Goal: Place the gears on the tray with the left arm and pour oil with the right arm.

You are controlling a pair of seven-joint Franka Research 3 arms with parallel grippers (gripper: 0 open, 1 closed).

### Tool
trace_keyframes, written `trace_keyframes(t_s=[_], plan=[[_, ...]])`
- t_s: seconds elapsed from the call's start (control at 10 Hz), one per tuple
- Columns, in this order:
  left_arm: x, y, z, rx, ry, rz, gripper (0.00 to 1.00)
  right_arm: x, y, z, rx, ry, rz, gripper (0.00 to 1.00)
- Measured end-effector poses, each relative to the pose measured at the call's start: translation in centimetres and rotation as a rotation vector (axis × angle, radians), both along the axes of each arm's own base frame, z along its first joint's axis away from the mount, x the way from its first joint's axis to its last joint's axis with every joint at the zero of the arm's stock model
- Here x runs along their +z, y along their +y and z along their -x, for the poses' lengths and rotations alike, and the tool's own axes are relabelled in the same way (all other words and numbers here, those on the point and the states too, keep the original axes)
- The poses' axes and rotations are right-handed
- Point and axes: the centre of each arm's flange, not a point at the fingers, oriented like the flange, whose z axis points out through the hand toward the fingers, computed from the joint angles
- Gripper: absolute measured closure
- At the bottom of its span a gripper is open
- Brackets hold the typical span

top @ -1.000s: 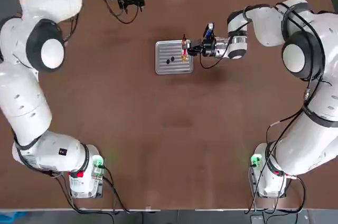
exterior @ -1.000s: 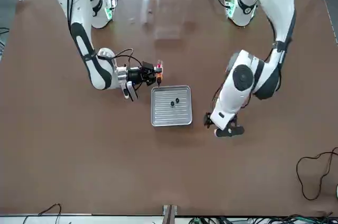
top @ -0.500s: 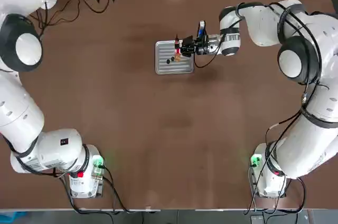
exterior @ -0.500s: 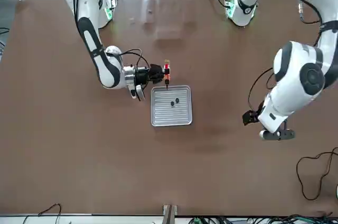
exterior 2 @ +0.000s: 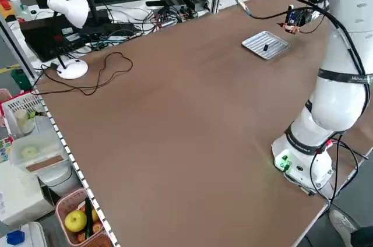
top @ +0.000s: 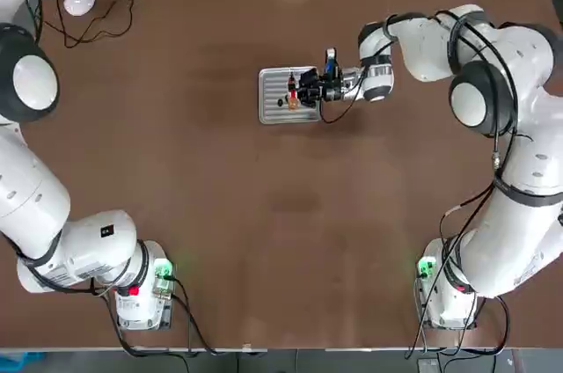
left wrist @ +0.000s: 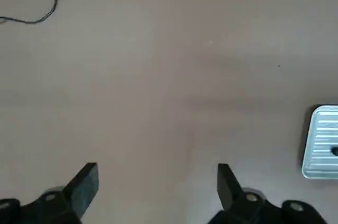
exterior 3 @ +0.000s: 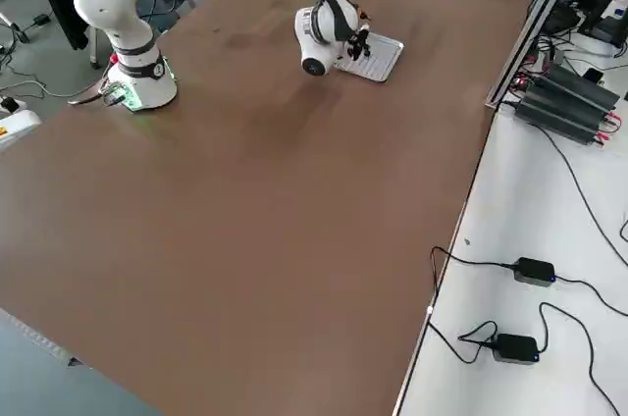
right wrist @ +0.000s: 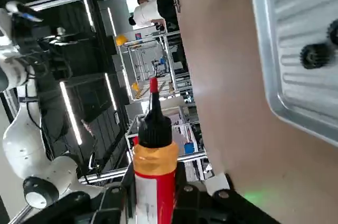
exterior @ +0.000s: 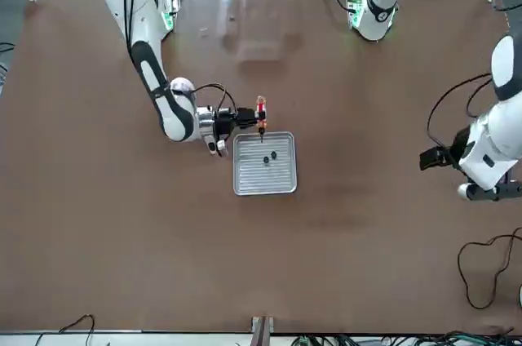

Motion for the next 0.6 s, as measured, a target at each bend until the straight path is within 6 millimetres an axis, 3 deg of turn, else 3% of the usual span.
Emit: trace_keyframes(t_s=[0.3,0.6], plan=[[4.6,1.0,1.4,-0.055,-0.063,-0.017,0.01,0.2,0.4,-0.4,-0.001,0.17,0.007,0.69],[5.8,-0.3,3.1,-0.075,-0.014,-0.035,0.01,-0.1,1.1,0.0,0.003,0.256,0.034,0.69]])
